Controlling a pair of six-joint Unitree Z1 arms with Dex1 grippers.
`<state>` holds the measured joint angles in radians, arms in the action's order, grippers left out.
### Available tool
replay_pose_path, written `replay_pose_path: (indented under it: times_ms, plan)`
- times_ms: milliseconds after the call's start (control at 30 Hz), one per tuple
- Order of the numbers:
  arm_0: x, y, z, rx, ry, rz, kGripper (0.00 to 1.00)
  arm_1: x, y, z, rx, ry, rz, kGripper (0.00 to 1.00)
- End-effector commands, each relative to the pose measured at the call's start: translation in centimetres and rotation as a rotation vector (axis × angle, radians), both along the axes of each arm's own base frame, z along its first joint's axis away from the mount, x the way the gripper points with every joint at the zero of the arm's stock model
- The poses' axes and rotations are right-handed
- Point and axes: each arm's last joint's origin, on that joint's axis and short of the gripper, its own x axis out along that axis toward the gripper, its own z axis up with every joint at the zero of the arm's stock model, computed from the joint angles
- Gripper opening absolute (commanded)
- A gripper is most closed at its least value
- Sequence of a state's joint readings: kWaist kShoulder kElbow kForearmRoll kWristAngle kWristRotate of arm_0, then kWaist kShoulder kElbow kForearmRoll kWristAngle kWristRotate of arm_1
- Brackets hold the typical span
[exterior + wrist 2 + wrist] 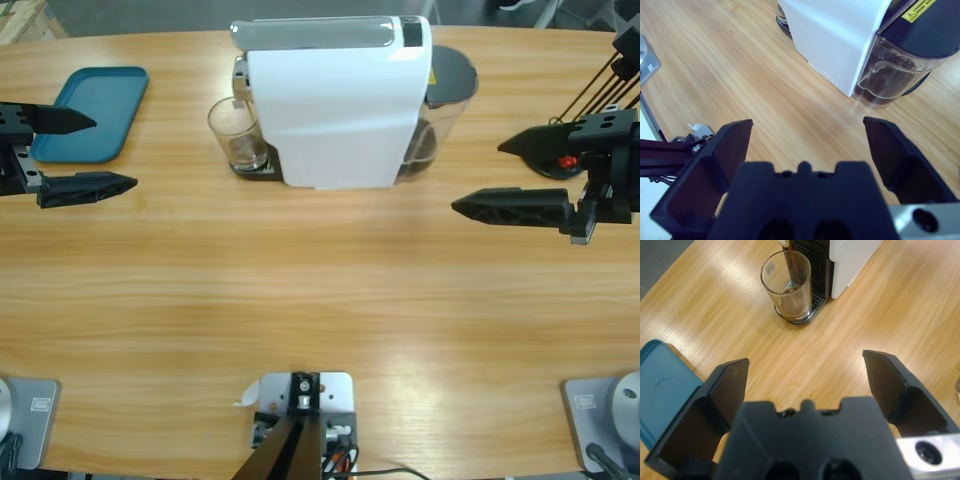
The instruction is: Pour coffee
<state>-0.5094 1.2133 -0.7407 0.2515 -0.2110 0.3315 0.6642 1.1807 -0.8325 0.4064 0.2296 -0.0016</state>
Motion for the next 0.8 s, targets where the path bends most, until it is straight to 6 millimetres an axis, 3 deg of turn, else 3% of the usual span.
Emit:
replay_pose_path:
  times_ms: [33,800]
  plan:
    - [-0.06,-0.18,-0.42,-0.006,0.020,-0.014,0.996,-0.35,-0.13,-0.45,-0.026,0.008,0.010,1.000]
    - [0.05,-0.17,-0.57,0.002,0.024,-0.007,1.000,-0.08,0.08,-0.51,-0.041,0.018,0.014,1.000]
